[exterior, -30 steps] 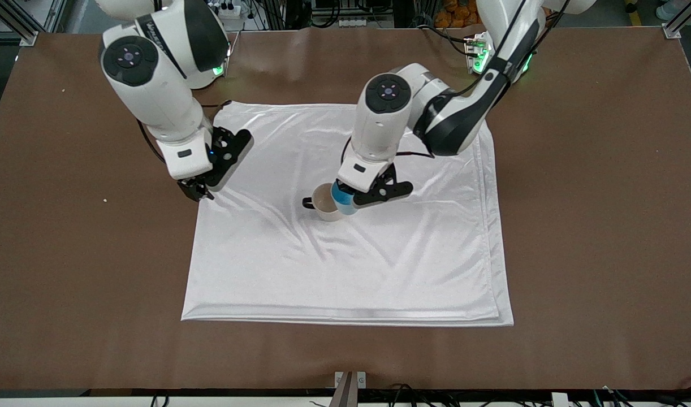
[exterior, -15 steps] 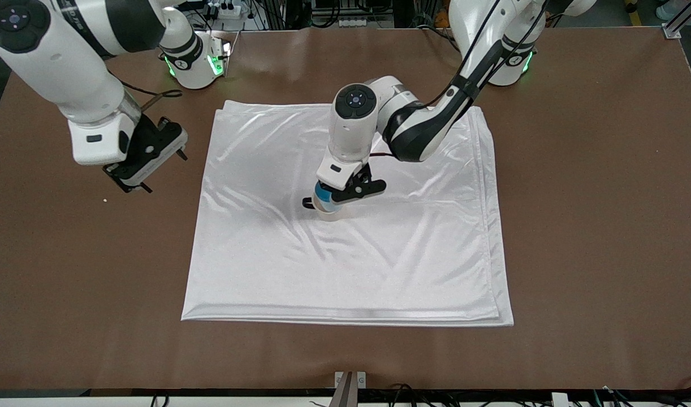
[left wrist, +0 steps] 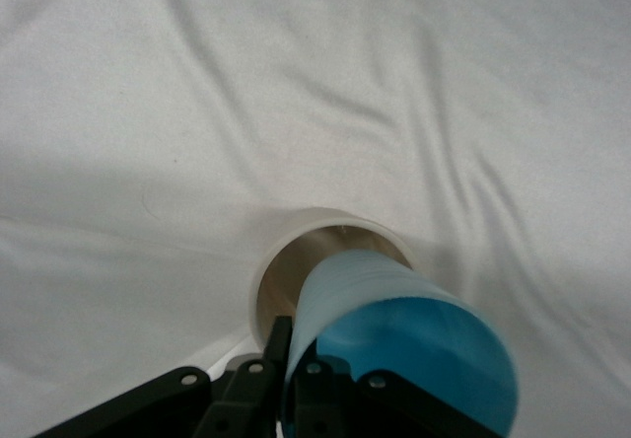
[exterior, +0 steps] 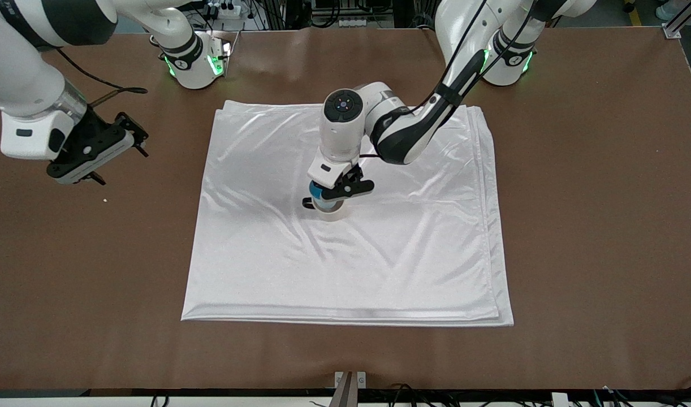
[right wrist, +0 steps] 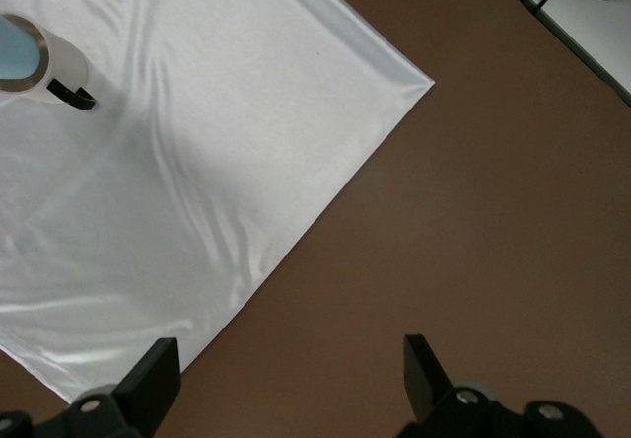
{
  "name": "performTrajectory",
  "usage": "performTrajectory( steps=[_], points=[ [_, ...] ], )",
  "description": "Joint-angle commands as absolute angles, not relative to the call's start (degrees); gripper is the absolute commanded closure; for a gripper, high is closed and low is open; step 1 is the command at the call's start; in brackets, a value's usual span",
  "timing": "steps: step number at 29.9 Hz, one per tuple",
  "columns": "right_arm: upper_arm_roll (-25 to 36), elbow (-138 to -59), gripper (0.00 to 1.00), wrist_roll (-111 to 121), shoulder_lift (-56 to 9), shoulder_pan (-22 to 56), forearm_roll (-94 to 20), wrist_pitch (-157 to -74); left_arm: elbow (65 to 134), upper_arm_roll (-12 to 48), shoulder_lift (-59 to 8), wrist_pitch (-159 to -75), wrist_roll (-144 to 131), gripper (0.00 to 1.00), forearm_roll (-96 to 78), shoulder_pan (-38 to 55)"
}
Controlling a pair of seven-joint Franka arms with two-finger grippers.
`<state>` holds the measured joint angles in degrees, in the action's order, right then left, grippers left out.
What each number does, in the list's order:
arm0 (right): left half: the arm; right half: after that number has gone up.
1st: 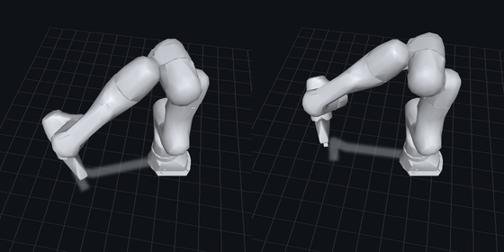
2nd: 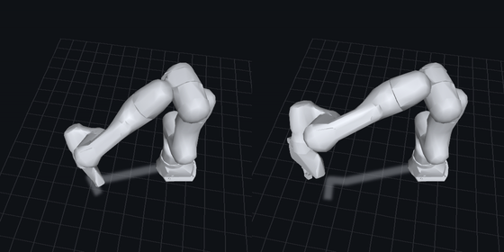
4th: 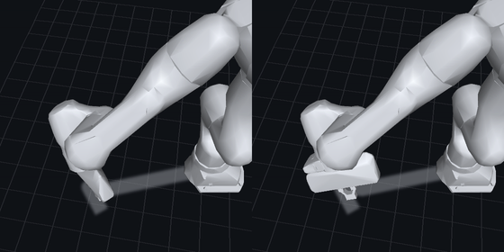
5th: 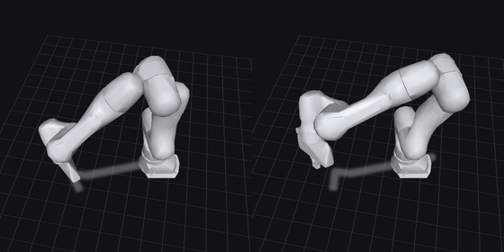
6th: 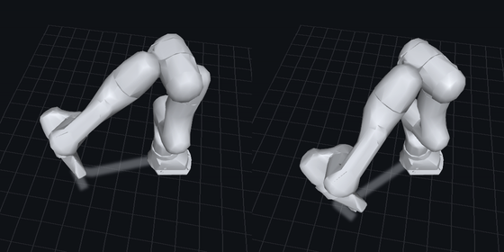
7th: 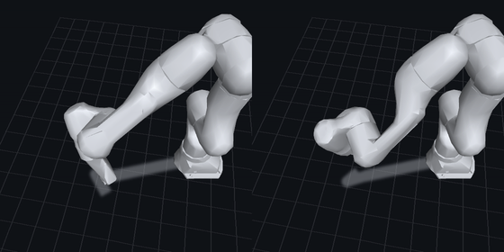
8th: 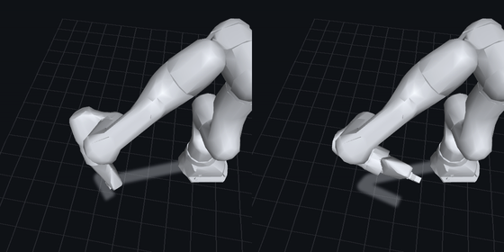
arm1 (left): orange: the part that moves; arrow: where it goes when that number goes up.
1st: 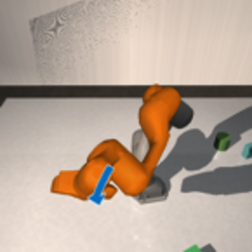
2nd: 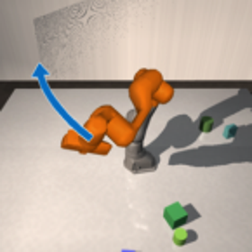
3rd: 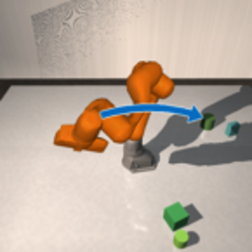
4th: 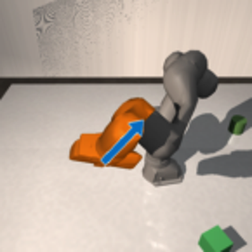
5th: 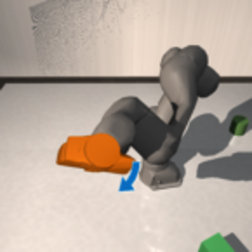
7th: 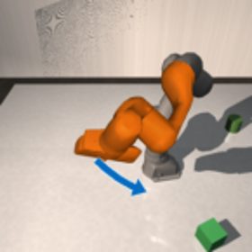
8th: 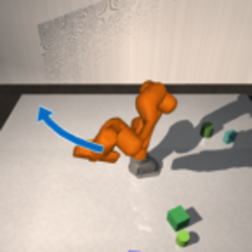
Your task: Place blue cup into white mug on cloth
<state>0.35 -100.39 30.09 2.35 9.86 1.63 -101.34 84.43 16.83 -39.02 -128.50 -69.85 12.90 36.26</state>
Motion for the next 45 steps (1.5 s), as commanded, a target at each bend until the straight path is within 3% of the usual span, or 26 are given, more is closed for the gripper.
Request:
performTrajectory(
  steps=[1, 2, 3, 4, 5, 6, 21, 35, 45],
  points=[
    [-0.4, -95.5, 0.00, 29.1, 1.1, 7.2, 2.5, -97.5, 83.9, 16.0, -39.7, -129.0, -71.0, 1.00, 14.9, 36.9],
    [-0.4, -94.7, 0.00, 29.2, 0.4, 6.7, 2.5, -97.1, 83.9, 16.0, -39.8, -129.0, -70.8, 1.00, 14.9, 36.9],
    [-0.5, -94.0, 0.00, 29.3, -0.1, 6.2, 2.5, -96.9, 83.9, 16.0, -39.9, -129.0, -70.7, 0.89, 14.9, 36.8],
    [-0.5, -93.5, 0.00, 29.4, -0.4, 5.9, 2.4, -96.8, 83.9, 16.0, -40.1, -129.1, -70.7, 0.65, 15.0, 36.8],
    [-0.5, -93.2, 0.00, 29.6, -0.6, 5.5, 2.4, -96.7, 83.9, 16.0, -40.4, -129.1, -70.7, 0.12, 15.0, 36.9],
    [-0.5, -92.9, 0.00, 30.1, -0.7, 5.4, 2.5, -96.7, 83.9, 15.7, -40.4, -129.2, -70.8, 0.00, 15.2, 36.9],
    [-0.5, -90.0, 0.00, 31.8, -2.9, 4.2, 2.5, -96.8, 83.7, 12.5, -33.3, -127.6, -66.9, 0.00, 15.4, 35.2],
    [-0.5, -89.3, 0.00, 31.7, -3.3, 4.0, 2.4, -96.8, 83.8, 11.8, -19.6, -109.3, -57.5, 0.00, 13.4, 28.8],
    [-0.4, -89.6, 0.00, 22.7, -2.9, 3.5, 1.8, -94.5, 83.8, 11.8, -13.5, -100.3, -40.2, 0.00, 9.1, 20.4]
  ],
)
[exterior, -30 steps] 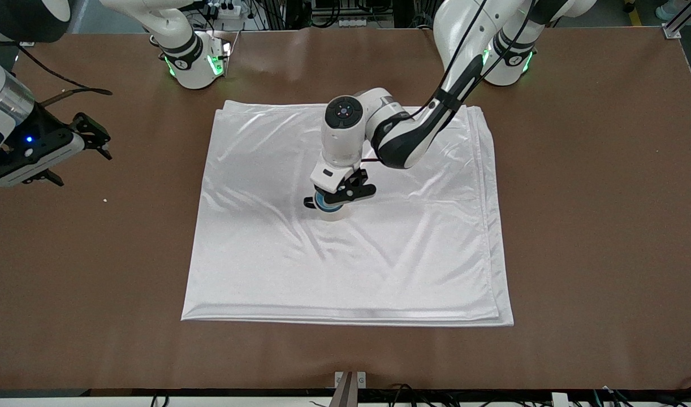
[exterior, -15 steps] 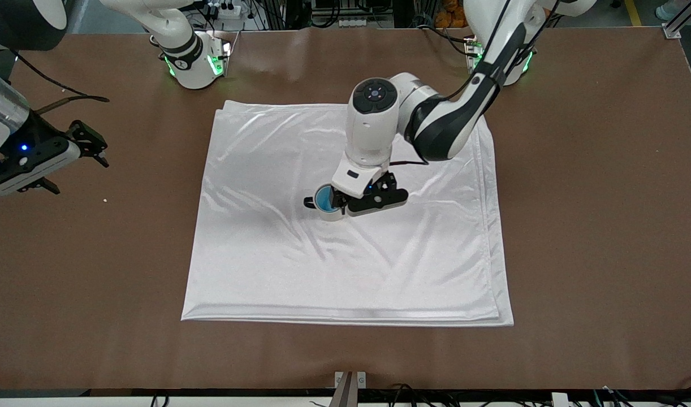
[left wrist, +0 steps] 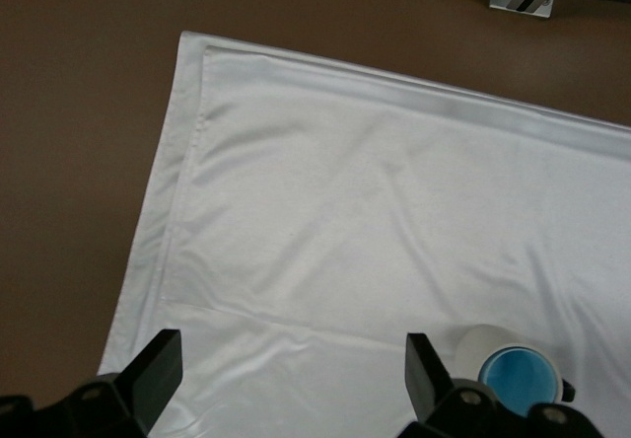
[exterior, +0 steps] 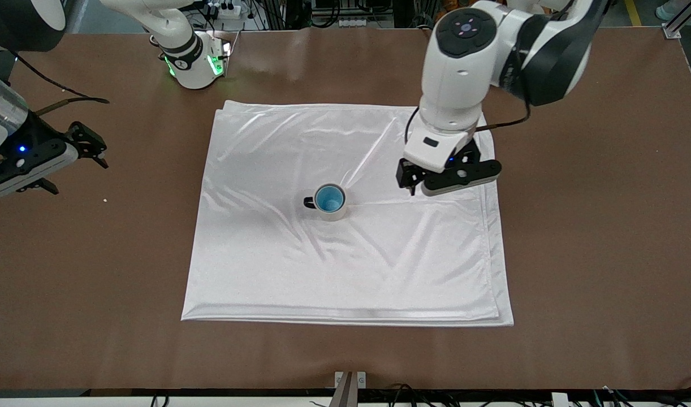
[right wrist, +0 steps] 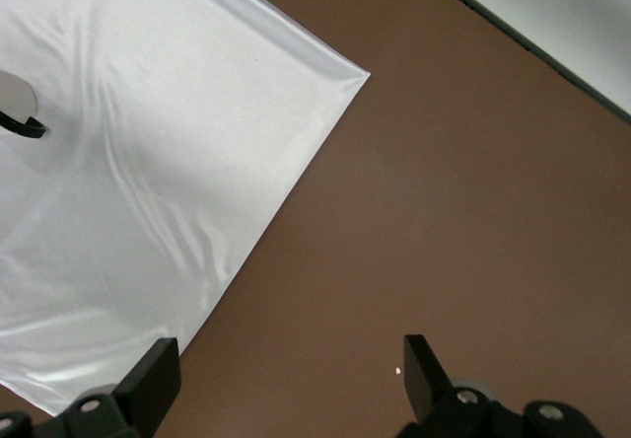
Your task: Place blue cup into white mug on cloth
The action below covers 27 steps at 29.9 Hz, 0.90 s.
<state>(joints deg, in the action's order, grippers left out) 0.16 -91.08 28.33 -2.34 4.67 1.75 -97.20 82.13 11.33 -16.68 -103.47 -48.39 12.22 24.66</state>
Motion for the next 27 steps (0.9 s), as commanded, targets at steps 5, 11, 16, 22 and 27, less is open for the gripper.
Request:
performTrajectory(
  steps=[5, 11, 16, 22, 27],
  points=[
    [-0.4, -90.1, 0.00, 17.1, -2.5, 2.7, 1.7, -94.4, 83.8, 11.3, -10.7, -95.1, -33.4, 0.00, 7.2, 16.2],
    [-0.4, -90.7, 0.00, 10.6, -1.5, 2.0, 1.7, -93.3, 83.8, 10.6, -9.6, -93.5, -22.2, 0.00, 6.9, 11.3],
    [-0.4, -91.4, 0.00, 5.5, -0.1, 1.4, 1.7, -91.5, 84.1, 10.4, -8.3, -92.9, -21.3, 0.00, 6.9, 8.2],
    [-0.4, -93.2, 0.00, 0.4, 1.9, 1.1, 1.8, -90.9, 84.4, 9.0, -8.0, -93.1, -17.4, 0.00, 2.8, 4.8],
    [-0.4, -94.7, 0.00, -1.1, 3.2, 0.4, 1.7, -89.6, 84.6, 6.2, -8.0, -93.7, -12.9, 0.00, 2.5, 4.4]
  ],
)
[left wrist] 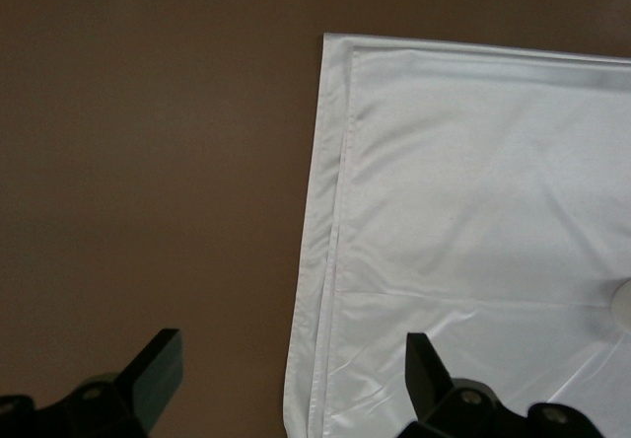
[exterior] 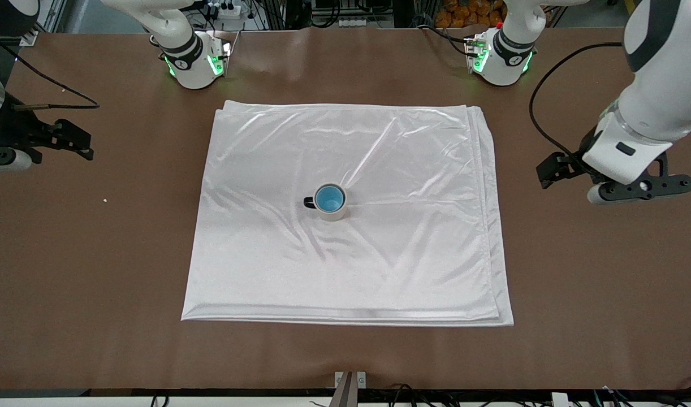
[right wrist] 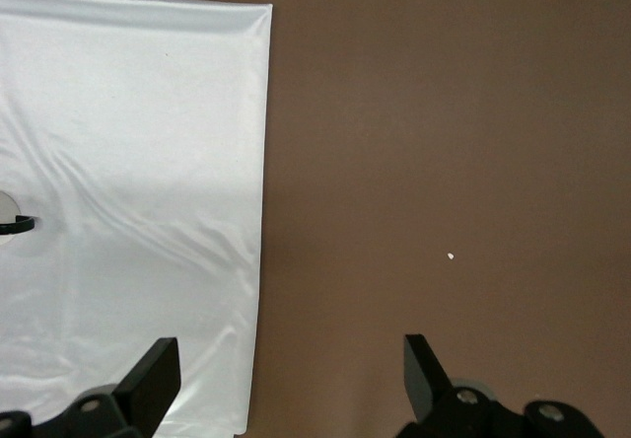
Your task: Place blue cup into white mug on cloth
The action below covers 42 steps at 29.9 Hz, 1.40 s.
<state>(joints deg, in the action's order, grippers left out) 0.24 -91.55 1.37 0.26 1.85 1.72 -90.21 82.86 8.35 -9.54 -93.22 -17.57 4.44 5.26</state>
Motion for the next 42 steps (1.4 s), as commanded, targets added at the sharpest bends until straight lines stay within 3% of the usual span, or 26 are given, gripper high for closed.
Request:
performTrajectory(
  steps=[1, 21, 42],
  points=[
    [-0.4, -94.8, 0.00, -1.1, 3.3, 0.1, 1.7, -89.6, 84.8, 5.8, -8.1, -94.1, -11.8, 0.00, 2.4, 4.1],
    [-0.5, -95.1, 0.00, -4.1, 3.3, -0.3, 1.3, -90.3, 88.4, 3.9, -7.6, -96.0, -7.3, 0.00, 0.0, 0.8],
    [-0.4, -95.1, 0.00, -4.0, 2.9, -0.4, -0.4, -92.0, 86.7, 4.6, -7.3, -97.0, -9.7, 0.00, 1.1, 0.3]
  ],
)
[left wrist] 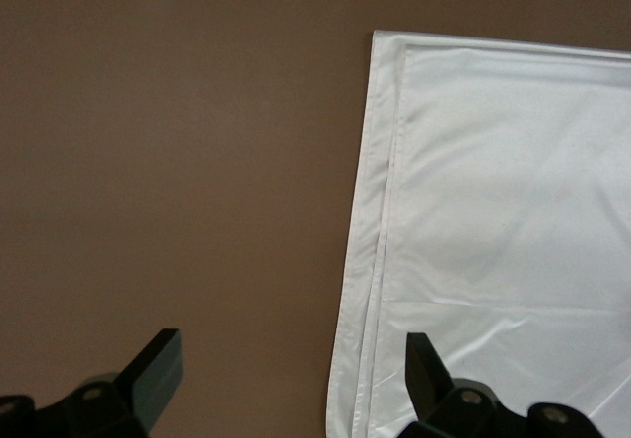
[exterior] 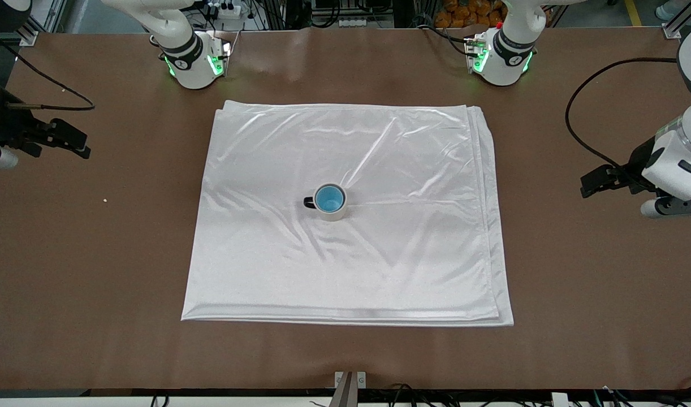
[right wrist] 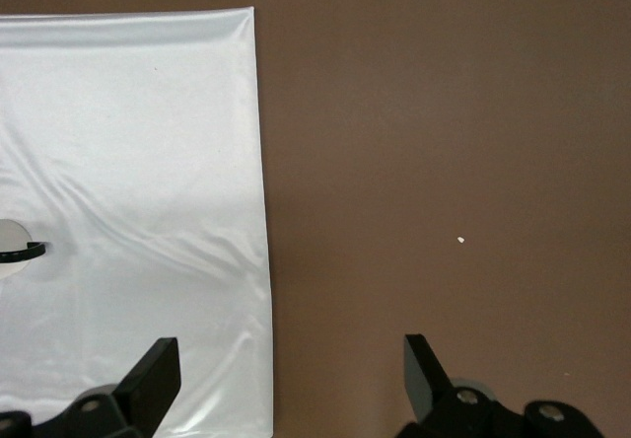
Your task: Place blue cup into white mug on cloth
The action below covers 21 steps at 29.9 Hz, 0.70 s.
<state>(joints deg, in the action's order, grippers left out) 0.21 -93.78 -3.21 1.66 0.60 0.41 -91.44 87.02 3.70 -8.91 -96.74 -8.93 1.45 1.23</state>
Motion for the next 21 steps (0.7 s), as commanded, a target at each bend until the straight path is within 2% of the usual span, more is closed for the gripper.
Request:
performTrajectory(
  steps=[1, 11, 21],
  points=[
    [-0.4, -95.1, 0.00, -4.0, 2.9, -0.4, -0.4, -92.0, 86.6, 4.6, -7.3, -97.1, -9.4, 0.00, 1.3, 0.2],
    [-0.4, -95.1, 0.00, -4.0, 2.8, -0.3, -0.4, -91.8, 85.3, 5.7, -6.3, -98.3, -10.7, 0.00, 5.4, 0.3],
    [-0.4, -95.2, 0.00, -4.0, 2.8, -0.4, -0.4, -91.5, 90.2, 6.5, -1.8, -100.1, -11.5, 0.00, 4.0, -0.9]
  ],
)
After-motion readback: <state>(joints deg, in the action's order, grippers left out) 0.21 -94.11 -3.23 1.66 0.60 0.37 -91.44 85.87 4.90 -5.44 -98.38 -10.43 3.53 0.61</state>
